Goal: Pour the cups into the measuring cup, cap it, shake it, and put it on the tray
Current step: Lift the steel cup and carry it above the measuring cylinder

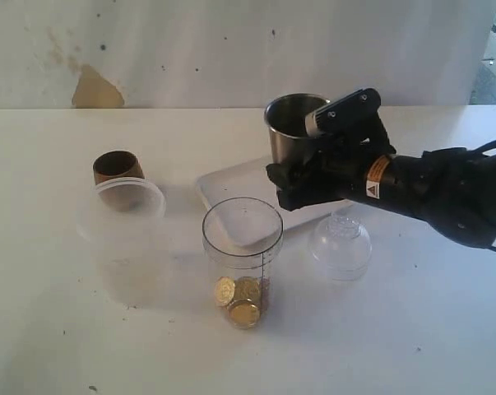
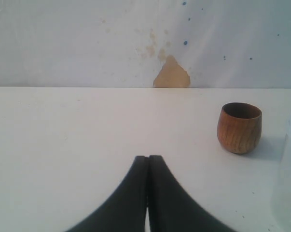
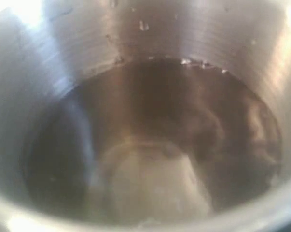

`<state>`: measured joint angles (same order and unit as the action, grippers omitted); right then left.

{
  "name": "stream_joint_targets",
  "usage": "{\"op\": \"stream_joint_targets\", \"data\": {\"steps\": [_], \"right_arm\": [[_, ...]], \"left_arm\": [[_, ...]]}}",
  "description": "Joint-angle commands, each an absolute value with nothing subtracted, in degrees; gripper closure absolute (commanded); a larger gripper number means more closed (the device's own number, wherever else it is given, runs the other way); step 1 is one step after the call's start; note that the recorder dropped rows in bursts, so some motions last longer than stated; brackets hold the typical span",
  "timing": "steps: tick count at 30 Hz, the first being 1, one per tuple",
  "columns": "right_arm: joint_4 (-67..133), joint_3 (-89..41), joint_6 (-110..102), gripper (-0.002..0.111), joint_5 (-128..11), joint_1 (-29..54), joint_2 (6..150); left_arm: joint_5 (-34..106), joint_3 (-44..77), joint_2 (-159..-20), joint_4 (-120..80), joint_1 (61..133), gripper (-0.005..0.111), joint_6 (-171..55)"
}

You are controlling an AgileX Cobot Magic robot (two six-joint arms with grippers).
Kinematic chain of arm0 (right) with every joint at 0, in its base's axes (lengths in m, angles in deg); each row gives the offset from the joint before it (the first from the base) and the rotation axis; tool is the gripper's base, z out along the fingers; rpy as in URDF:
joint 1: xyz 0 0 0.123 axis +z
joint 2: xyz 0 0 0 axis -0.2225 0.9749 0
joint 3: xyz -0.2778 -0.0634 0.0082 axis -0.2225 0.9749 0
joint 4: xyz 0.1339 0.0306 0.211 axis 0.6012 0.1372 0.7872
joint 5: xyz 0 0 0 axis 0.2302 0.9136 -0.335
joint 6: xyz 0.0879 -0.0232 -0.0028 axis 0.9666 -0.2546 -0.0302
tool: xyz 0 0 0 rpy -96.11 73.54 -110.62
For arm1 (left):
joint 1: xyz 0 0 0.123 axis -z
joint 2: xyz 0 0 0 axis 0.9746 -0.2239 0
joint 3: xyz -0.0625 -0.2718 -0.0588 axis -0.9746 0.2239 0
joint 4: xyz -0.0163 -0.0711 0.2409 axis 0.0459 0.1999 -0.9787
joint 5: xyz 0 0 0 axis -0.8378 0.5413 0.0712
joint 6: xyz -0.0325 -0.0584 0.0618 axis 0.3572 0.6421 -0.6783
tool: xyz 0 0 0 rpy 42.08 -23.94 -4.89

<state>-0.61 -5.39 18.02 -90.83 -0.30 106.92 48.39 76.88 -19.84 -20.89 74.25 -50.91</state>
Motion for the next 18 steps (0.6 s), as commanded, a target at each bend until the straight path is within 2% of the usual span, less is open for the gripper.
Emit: {"op": "stream_joint_targets", "data": {"steps": [1, 18], "right_arm": [[-3.1, -6.4, 13.7, 0.108, -99.1, -0.2, 106.5], [-5.6, -6.4, 3.5, 0.108, -101.0, -0.3, 106.5]], "left_arm": [[48.1, 77.1, -19.7, -20.8, 74.3, 0.107, -50.9], [48.1, 77.1, -19.7, -20.8, 74.3, 0.107, -50.9]]}}
